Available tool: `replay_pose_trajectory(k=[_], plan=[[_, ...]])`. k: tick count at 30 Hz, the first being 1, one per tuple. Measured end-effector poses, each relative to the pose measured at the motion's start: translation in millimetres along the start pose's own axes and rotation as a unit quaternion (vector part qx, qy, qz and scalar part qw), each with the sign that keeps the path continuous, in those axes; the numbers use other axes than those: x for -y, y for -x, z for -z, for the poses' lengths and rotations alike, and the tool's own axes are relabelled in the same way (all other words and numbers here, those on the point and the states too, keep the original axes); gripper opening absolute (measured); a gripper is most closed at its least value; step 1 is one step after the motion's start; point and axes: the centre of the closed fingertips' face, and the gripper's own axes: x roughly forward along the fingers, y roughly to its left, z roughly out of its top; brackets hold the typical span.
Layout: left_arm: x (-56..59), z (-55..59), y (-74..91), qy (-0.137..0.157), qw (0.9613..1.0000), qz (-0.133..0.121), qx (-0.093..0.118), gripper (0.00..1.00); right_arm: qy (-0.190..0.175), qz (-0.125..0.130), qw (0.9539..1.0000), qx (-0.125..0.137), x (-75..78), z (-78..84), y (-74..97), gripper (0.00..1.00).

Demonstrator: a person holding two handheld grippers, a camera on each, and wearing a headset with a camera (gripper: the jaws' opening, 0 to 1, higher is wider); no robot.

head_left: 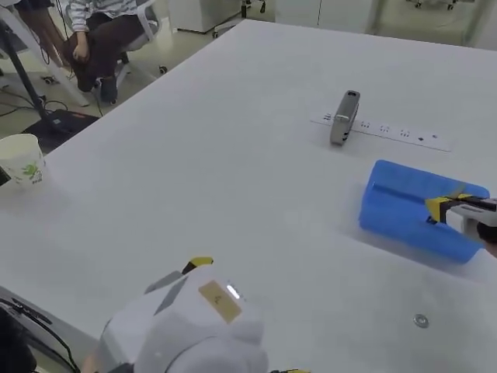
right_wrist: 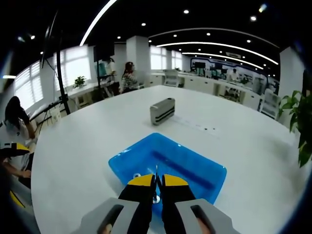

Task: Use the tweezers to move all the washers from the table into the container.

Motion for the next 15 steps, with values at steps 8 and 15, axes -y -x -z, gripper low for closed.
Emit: replay_pose_trajectory(k=[8,15], plan=[[1.5,0.3,0.0,-0.002,1.0,0.003,0.0,0.96,-0.012,-0.007,0.9999,0.0,-3.0,-4.4,3.2,0.02],[1.2,-0.8,1.0,-0.002,1.0,0.001,0.003,0.96,-0.002,-0.007,0.9999,0.014,-6.1,-17.2,17.9,0.02]])
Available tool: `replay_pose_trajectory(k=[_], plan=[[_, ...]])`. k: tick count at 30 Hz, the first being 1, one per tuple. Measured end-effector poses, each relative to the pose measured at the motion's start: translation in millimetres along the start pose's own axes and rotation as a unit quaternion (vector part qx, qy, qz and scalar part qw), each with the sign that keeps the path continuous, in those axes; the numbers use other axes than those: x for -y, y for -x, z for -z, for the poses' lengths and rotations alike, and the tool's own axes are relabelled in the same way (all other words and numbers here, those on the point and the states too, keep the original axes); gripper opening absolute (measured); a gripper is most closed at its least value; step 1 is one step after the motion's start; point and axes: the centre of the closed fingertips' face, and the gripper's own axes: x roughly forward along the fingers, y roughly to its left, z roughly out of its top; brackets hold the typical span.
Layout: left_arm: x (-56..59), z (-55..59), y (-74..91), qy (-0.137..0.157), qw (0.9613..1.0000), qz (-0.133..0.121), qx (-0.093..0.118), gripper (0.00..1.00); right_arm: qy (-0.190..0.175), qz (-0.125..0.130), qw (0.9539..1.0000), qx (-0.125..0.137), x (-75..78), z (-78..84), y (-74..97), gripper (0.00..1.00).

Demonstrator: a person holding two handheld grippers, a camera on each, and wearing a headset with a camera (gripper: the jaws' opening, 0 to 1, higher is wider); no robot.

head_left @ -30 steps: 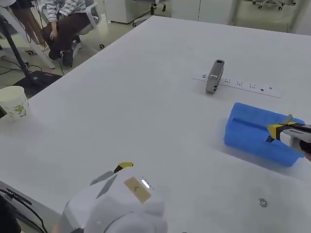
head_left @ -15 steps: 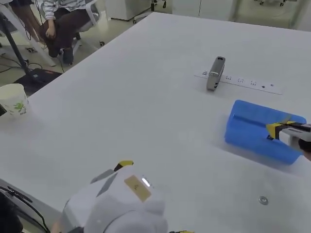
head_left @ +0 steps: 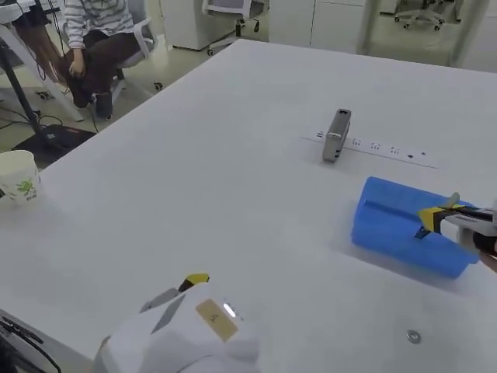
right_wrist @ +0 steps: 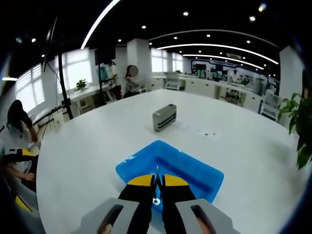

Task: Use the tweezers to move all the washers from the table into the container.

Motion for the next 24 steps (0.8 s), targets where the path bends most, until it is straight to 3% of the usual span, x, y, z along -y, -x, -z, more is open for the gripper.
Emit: replay_pose_trajectory(k=[12,24], plan=[[0.4,-3.4,1.5,-0.001,0.9999,0.001,0.01,0.96,0.034,-0.005,0.9993,0.014,-13.5,-18.3,29.7,0.01],[-0.5,-6.2,3.0,-0.002,0.9998,-0.004,0.017,0.96,0.031,-0.039,0.9984,0.028,-46.3,-23.4,61.4,0.02]])
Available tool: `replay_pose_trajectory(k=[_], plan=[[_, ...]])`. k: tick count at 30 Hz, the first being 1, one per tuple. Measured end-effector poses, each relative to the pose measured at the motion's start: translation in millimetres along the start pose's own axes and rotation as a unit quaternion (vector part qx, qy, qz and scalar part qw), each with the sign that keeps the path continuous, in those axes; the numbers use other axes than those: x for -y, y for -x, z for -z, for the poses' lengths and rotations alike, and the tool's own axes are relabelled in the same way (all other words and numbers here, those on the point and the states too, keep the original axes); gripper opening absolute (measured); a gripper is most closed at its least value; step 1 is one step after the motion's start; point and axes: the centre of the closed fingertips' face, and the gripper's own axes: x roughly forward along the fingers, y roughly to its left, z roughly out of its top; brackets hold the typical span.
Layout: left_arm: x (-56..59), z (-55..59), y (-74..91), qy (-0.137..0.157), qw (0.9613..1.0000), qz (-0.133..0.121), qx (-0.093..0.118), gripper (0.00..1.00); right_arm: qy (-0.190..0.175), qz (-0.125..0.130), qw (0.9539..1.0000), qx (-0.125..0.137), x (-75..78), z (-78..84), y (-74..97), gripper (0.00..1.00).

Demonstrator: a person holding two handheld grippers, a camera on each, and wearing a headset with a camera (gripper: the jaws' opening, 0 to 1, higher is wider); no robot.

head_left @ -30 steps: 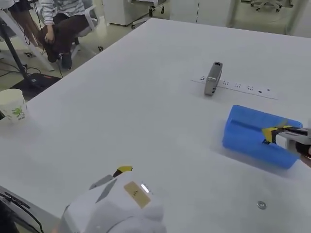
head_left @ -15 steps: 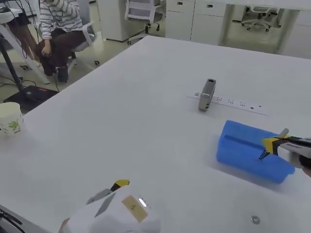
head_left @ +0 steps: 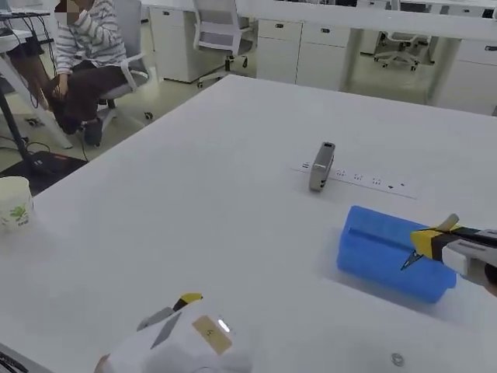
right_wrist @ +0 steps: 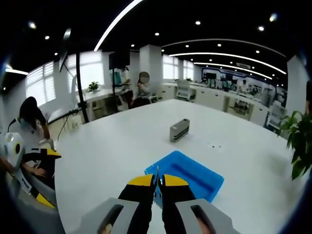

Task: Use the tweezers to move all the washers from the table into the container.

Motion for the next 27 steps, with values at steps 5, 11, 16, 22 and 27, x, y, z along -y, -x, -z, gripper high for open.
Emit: replay_pose_trajectory(k=[5,11,16,22,27], plan=[[0.4,-0.2,0.2,-0.003,1.0,0.0,0.0,0.95,-0.005,-0.008,1.0,-0.002,-11.9,7.7,9.8,0.02],[0.4,-0.6,0.4,-0.005,1.0,-0.001,0.001,0.95,-0.026,-0.006,0.9996,-0.008,-20.2,26.2,18.2,0.02],[-1.4,-1.1,0.6,-0.004,1.0,-0.005,0.002,0.95,-0.063,-0.006,0.998,-0.007,-23.3,37.2,23.2,0.02],[-2.2,-0.6,0.7,-0.005,1.0,-0.008,0.001,0.95,-0.066,0.001,0.9976,-0.021,-27.0,54.3,23.8,0.02],[-1.2,-0.1,0.7,-0.008,0.9999,-0.007,-0.001,0.95,-0.071,0.005,0.9969,-0.035,-22.8,69.2,19.1,0.02]])
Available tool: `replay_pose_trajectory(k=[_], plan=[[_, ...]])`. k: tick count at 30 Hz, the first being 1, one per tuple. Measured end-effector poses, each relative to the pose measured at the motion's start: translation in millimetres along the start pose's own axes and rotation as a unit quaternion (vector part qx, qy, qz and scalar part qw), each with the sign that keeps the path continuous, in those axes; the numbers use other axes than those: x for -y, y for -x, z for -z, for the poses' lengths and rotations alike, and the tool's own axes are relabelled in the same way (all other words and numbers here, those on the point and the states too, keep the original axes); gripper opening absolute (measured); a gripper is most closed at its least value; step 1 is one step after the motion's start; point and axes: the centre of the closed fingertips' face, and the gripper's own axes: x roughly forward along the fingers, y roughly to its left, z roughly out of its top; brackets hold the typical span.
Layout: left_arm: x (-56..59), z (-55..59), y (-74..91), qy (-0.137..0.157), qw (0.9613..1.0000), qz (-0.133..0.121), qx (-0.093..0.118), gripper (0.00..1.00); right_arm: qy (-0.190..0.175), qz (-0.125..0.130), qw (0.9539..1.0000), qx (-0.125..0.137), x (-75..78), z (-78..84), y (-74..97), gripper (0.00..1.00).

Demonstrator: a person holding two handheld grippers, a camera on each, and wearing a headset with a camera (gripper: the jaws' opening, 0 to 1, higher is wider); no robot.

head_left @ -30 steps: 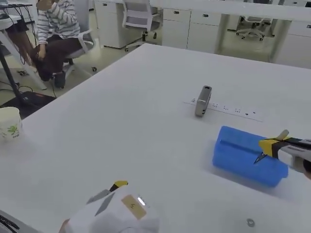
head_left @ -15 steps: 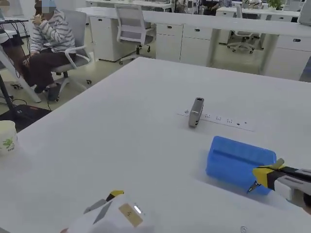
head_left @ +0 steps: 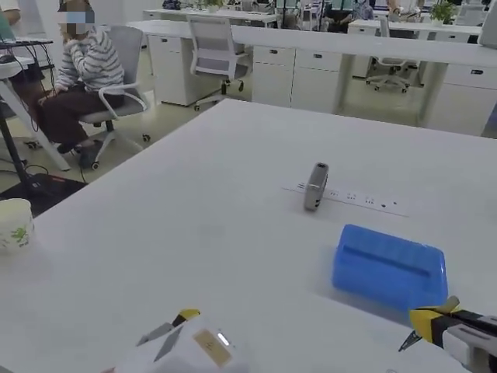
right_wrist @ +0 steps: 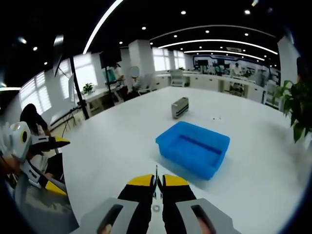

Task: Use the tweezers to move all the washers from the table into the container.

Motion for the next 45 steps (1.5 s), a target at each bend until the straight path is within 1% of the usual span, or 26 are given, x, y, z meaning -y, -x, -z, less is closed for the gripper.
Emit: replay_pose_trajectory(k=[6,11,18,24,25,27,31,37,43,45], plan=[[-0.4,-0.5,0.2,0.002,1.0,0.001,0.003,0.95,0.005,0.001,0.9998,-0.019,4.5,13.6,-6.6,0.02],[-0.2,-0.3,-0.2,0.002,1.0,0.002,0.002,0.94,-0.002,-0.001,0.9995,-0.03,6.7,24.2,-11.2,0.03],[0.5,2.5,-1.3,0.002,1.0,0.002,-0.005,0.94,-0.003,-0.002,0.9994,-0.035,5.9,29.3,-13.8,0.03],[-2.1,2.4,-1.4,0.004,1.0,-0.004,-0.004,0.94,0.014,-0.001,0.9991,-0.041,5.0,36.2,-14.4,0.02],[-2.7,2.6,-1.3,0.005,1.0,-0.005,-0.005,0.94,0.017,0.0,0.9992,-0.036,5.0,34.8,-14.3,0.02],[-4.1,2.1,-1.2,0.007,0.9999,-0.007,-0.003,0.94,0.017,0.0,0.9992,-0.036,2.6,34.8,-14.0,0.02],[-4.3,2.2,-1.5,0.004,0.9999,-0.009,-0.004,0.94,0.019,-0.001,0.9995,-0.026,0.3,32.6,-16.6,0.02],[-2.3,3.6,-2.0,0.003,1.0,-0.003,-0.008,0.93,0.029,0.006,0.9992,-0.026,0.9,30.6,-19.6,0.01],[-4.4,3.5,-1.6,0.001,0.9999,-0.008,-0.008,0.93,0.013,0.012,0.9994,-0.03,4.2,29.4,-19.3,0.0],[-5.5,3.7,-1.5,0.006,0.9999,-0.009,-0.007,0.93,0.007,0.014,0.9994,-0.031,5.5,29.8,-18.5,0.0]])
